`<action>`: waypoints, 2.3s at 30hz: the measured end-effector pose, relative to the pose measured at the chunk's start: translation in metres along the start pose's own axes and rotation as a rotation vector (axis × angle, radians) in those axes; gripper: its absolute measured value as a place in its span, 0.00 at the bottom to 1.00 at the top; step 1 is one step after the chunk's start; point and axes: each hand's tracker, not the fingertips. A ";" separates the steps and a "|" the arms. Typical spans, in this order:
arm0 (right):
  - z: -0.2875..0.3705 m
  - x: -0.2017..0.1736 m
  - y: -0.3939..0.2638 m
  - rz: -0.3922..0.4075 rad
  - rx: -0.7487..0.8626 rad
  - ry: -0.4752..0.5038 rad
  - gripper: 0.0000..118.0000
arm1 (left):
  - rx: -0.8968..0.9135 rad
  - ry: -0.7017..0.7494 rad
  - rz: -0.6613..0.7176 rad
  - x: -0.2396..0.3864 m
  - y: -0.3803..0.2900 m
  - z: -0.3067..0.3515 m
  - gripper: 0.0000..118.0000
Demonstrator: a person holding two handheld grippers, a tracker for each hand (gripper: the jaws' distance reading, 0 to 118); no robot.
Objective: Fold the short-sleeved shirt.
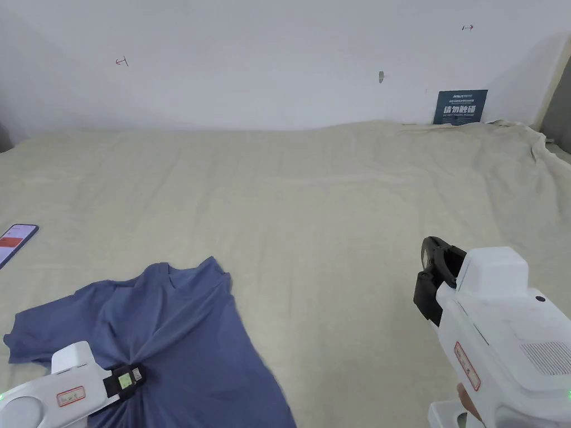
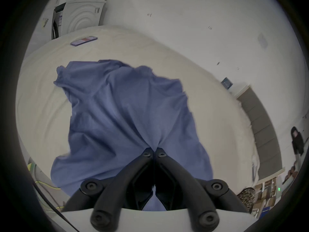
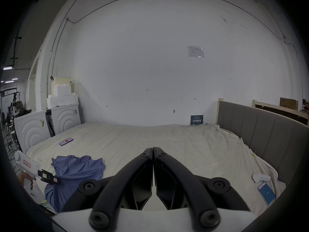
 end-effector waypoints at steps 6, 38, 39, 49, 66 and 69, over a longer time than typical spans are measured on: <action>0.011 0.016 0.005 -0.002 0.026 -0.024 0.00 | 0.111 -0.154 -0.060 0.062 0.033 0.028 0.00; 0.079 0.109 0.015 -0.013 0.072 -0.285 0.00 | -0.264 -0.501 -0.724 0.387 -0.018 -0.106 0.00; 0.078 0.111 0.012 -0.018 0.066 -0.284 0.00 | -0.297 -0.466 -0.744 0.383 -0.026 -0.119 0.00; 0.073 0.119 -0.008 -0.012 0.002 -0.281 0.00 | -0.482 -0.147 -0.730 0.339 -0.080 -0.208 0.00; 0.069 0.118 -0.002 -0.004 0.001 -0.263 0.00 | -0.037 -0.304 -0.575 0.331 -0.032 -0.091 0.98; 0.068 0.116 0.003 0.005 0.016 -0.258 0.00 | 0.088 -0.323 -0.610 0.327 -0.016 -0.049 0.98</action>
